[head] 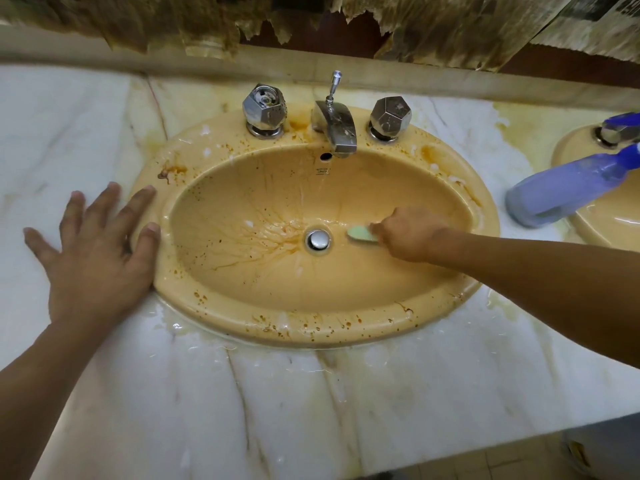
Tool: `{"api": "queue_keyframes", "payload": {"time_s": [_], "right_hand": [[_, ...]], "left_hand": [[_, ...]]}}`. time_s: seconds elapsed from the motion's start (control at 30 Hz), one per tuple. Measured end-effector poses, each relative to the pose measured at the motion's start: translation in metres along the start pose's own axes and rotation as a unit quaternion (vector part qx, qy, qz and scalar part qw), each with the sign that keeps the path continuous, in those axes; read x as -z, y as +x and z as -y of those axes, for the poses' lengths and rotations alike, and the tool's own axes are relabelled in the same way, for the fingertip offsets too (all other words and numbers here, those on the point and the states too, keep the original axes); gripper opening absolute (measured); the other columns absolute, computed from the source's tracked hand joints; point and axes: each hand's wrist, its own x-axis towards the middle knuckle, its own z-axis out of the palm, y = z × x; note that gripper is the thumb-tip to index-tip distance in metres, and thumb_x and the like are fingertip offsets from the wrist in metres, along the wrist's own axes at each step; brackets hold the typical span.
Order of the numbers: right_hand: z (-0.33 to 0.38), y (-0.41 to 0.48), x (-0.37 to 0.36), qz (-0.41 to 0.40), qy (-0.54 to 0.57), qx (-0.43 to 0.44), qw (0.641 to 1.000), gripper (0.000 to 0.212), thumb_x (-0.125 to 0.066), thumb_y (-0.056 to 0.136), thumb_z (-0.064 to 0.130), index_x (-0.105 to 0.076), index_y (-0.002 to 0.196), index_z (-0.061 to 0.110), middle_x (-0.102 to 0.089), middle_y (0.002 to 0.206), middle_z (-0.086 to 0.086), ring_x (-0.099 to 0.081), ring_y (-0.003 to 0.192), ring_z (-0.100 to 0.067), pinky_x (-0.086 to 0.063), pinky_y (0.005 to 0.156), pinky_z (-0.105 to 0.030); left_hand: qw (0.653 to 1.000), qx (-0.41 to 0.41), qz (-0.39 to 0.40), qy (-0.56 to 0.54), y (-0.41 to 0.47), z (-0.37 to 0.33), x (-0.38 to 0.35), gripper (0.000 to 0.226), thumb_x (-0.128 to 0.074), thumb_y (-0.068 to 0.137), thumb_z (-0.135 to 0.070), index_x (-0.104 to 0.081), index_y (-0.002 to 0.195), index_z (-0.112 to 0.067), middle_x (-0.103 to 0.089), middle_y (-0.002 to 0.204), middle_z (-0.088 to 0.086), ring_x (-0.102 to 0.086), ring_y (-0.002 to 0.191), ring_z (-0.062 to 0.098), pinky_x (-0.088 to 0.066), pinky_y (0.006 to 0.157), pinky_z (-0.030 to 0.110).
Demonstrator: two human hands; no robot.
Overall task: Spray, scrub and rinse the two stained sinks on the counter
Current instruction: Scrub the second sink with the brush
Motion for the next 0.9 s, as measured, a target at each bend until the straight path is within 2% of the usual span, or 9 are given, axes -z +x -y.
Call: {"api": "queue_keyframes", "payload": {"time_s": [0.07, 0.13, 0.23, 0.33, 0.47, 0.53, 0.67, 0.8, 0.9], "right_hand": [[0.010, -0.015, -0.006, 0.102, 0.106, 0.052, 0.988, 0.036, -0.050, 0.104, 0.041, -0.063, 0.136, 0.035, -0.064, 0.112, 0.010, -0.057, 0.093, -0.013, -0.052, 0.084, -0.034], [0.019, -0.028, 0.002, 0.177, 0.214, 0.088, 0.957, 0.035, -0.060, 0.099, 0.043, -0.065, 0.134, 0.038, -0.060, 0.123, 0.018, -0.054, 0.107, -0.007, -0.045, 0.097, -0.027], [0.046, -0.021, 0.011, 0.186, 0.315, 0.111, 0.924, 0.032, -0.067, 0.095, 0.044, -0.069, 0.127, 0.043, -0.066, 0.132, 0.012, -0.061, 0.116, -0.016, -0.047, 0.101, -0.030], [0.091, -0.003, 0.009, 0.112, 0.294, 0.126, 0.941, 0.038, -0.058, 0.102, 0.037, -0.062, 0.139, 0.033, -0.061, 0.140, 0.005, -0.057, 0.122, -0.019, -0.041, 0.089, -0.025], [0.095, 0.017, 0.008, -0.011, 0.102, 0.083, 0.991, 0.037, -0.042, 0.105, 0.030, -0.053, 0.141, 0.030, -0.047, 0.092, -0.001, -0.050, 0.084, -0.025, -0.038, 0.062, -0.032], [0.093, 0.023, 0.008, -0.043, 0.098, 0.062, 0.992, 0.036, -0.041, 0.105, 0.028, -0.051, 0.139, 0.027, -0.049, 0.092, -0.003, -0.047, 0.080, -0.025, -0.040, 0.064, -0.033], [0.099, 0.011, 0.001, 0.058, 0.222, 0.098, 0.968, 0.041, -0.045, 0.105, 0.039, -0.052, 0.145, 0.038, -0.053, 0.119, -0.007, -0.055, 0.105, -0.027, -0.042, 0.076, -0.035], [0.093, 0.038, 0.003, -0.030, 0.159, 0.044, 0.986, 0.035, -0.043, 0.104, 0.033, -0.054, 0.137, 0.031, -0.047, 0.087, -0.002, -0.057, 0.084, -0.026, -0.039, 0.062, -0.033], [0.103, 0.059, 0.005, -0.122, 0.116, 0.010, 0.986, 0.051, -0.039, 0.104, 0.034, -0.032, 0.155, 0.031, -0.042, 0.070, -0.002, -0.047, 0.063, -0.026, -0.030, 0.051, -0.030]], "left_hand": [[1.000, 0.001, -0.004, -0.006, -0.002, -0.005, 0.003, 0.056, -0.026, 0.099, -0.064, -0.027, 0.154, -0.054, -0.031, 0.166, 0.002, -0.013, 0.155, 0.028, -0.012, 0.118, 0.073], [1.000, 0.015, -0.002, 0.002, -0.003, -0.010, 0.005, 0.055, -0.027, 0.100, -0.062, -0.027, 0.154, -0.055, -0.029, 0.167, -0.002, -0.011, 0.156, 0.025, -0.006, 0.119, 0.073], [0.999, 0.026, 0.008, 0.028, -0.004, -0.016, 0.008, 0.054, -0.025, 0.100, -0.062, -0.026, 0.154, -0.057, -0.025, 0.168, -0.007, -0.007, 0.157, 0.019, 0.005, 0.118, 0.072], [0.999, 0.032, 0.016, 0.036, -0.005, -0.018, 0.011, 0.056, -0.023, 0.099, -0.062, -0.026, 0.155, -0.056, -0.025, 0.168, -0.008, -0.007, 0.158, 0.018, 0.006, 0.117, 0.071], [0.998, 0.033, 0.021, 0.042, -0.005, -0.020, 0.012, 0.057, -0.022, 0.099, -0.062, -0.026, 0.155, -0.056, -0.025, 0.168, -0.008, -0.006, 0.158, 0.018, 0.005, 0.118, 0.070], [0.998, 0.033, 0.021, 0.045, -0.005, -0.019, 0.012, 0.057, -0.020, 0.099, -0.063, -0.024, 0.155, -0.057, -0.025, 0.168, -0.008, -0.006, 0.158, 0.018, 0.005, 0.118, 0.070], [0.998, 0.033, 0.021, 0.045, -0.004, -0.020, 0.012, 0.056, -0.021, 0.100, -0.062, -0.024, 0.156, -0.056, -0.025, 0.168, -0.008, -0.006, 0.158, 0.018, 0.005, 0.118, 0.069], [0.998, 0.034, 0.017, 0.042, -0.005, -0.020, 0.013, 0.055, -0.023, 0.101, -0.059, -0.025, 0.156, -0.056, -0.025, 0.168, -0.008, -0.006, 0.158, 0.018, 0.004, 0.118, 0.069], [0.998, 0.034, 0.015, 0.042, -0.005, -0.020, 0.013, 0.054, -0.022, 0.101, -0.059, -0.025, 0.155, -0.056, -0.025, 0.168, -0.008, -0.006, 0.158, 0.018, 0.003, 0.118, 0.069]]}}
